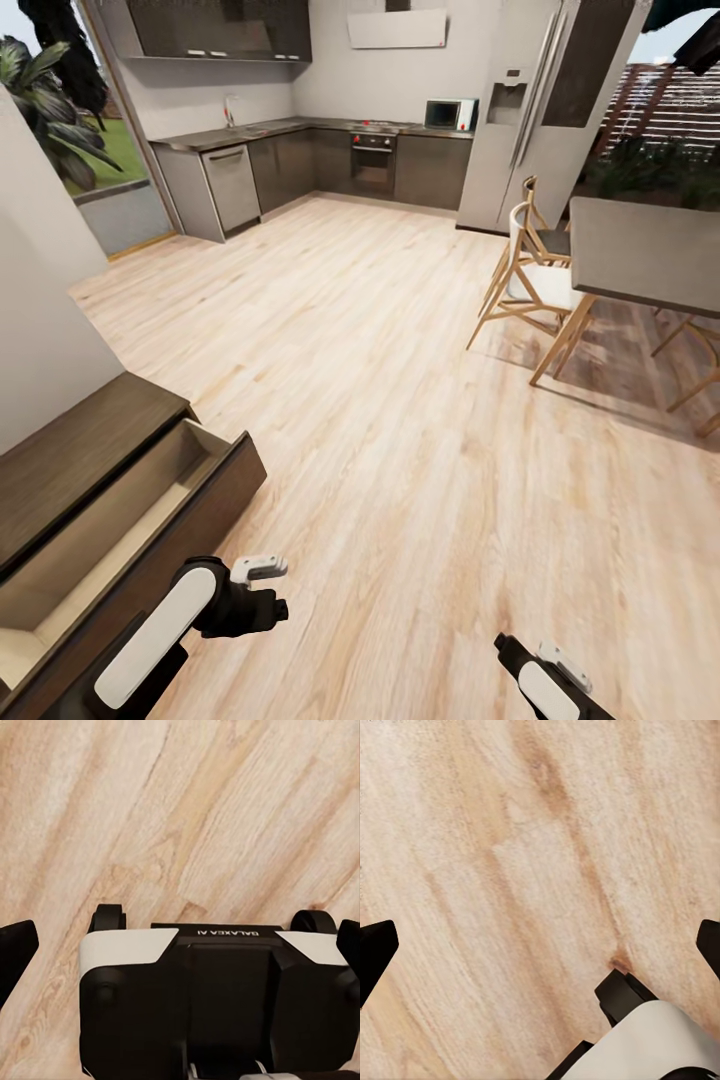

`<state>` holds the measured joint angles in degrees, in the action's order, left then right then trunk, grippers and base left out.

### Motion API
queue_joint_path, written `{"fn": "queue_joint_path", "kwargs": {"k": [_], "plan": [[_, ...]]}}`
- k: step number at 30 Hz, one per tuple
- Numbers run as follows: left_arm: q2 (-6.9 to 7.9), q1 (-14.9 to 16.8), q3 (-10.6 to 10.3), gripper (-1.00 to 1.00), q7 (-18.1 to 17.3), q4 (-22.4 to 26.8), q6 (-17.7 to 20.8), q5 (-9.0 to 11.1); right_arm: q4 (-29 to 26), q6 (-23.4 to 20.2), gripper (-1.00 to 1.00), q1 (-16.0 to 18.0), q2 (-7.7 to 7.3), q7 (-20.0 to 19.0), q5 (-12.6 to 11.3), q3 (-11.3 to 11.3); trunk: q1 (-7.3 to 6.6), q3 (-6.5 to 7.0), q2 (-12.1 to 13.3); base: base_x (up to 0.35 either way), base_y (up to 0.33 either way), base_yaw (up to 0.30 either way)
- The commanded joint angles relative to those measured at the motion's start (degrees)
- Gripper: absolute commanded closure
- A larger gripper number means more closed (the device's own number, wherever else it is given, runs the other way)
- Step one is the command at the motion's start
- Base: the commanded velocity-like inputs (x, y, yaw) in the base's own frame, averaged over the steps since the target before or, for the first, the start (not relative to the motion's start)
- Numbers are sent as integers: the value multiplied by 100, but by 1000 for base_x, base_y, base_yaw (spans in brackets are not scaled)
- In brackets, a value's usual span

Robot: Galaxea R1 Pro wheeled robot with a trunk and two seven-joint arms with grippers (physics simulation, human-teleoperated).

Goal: Place each of the two pumpkins and all three candles from the living room inside a cabinet in the living room (use any cabinet), then make sure every cabinet is closed, and position the cauldron so it is next to a table in the living room.

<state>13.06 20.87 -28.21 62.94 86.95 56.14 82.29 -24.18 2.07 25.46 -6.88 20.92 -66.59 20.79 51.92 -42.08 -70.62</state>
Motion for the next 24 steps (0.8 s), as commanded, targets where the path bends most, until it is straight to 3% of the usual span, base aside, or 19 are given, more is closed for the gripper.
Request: {"fn": "queue_joint_path", "kwargs": {"k": [1, 24], "plan": [[4, 7, -9, -100, 60, 6, 11, 50, -9, 22, -100, 3, -7, 35, -59, 48, 0, 5, -3, 0, 0, 0], [4, 5, -9, -100, 60, 6, 11, 58, 1, 22, -100, 3, -15, 35, -70, 48, 0, 225, -3, 0, 0, 0]]}}
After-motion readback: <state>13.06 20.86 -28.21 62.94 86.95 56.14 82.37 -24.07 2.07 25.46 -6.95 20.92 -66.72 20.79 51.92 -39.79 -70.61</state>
